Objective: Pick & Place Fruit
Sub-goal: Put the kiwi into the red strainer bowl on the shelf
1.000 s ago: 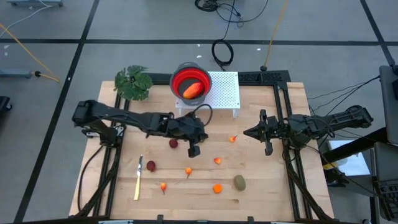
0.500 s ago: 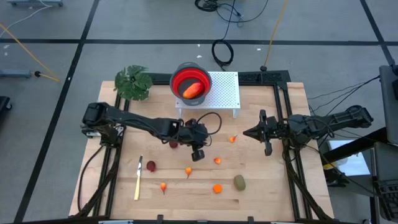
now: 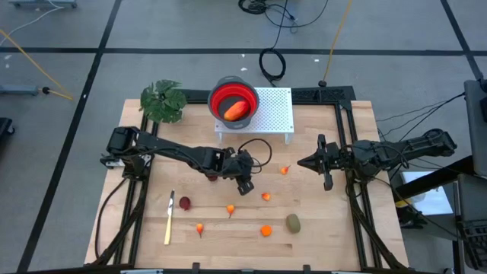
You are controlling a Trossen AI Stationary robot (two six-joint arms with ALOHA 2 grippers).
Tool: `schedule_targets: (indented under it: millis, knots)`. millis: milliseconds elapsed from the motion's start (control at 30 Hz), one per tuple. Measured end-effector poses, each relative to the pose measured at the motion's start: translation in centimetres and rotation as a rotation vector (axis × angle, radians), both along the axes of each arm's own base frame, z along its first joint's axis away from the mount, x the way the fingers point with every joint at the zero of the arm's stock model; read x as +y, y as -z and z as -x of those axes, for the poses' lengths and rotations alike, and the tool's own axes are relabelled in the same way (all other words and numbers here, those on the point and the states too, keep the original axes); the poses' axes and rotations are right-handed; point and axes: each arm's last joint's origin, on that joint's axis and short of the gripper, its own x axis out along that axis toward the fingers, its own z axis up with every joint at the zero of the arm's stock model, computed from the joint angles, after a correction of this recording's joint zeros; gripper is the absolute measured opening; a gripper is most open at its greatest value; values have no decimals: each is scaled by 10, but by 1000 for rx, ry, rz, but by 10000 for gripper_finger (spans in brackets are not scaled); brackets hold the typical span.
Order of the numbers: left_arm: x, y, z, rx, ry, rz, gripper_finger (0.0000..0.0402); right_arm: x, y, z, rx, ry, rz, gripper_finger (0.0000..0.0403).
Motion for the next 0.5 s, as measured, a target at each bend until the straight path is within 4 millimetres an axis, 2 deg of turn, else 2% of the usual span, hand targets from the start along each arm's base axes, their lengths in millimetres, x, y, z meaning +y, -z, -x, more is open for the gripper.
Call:
schedule_targets:
  millis: [300,500]
  knots:
    - [1,0,0,-2,-9,-5,319,0,0,0,0,0,0,2]
    - [1,0,0,5,29,-32,361,0,0,0,0,0,0,1]
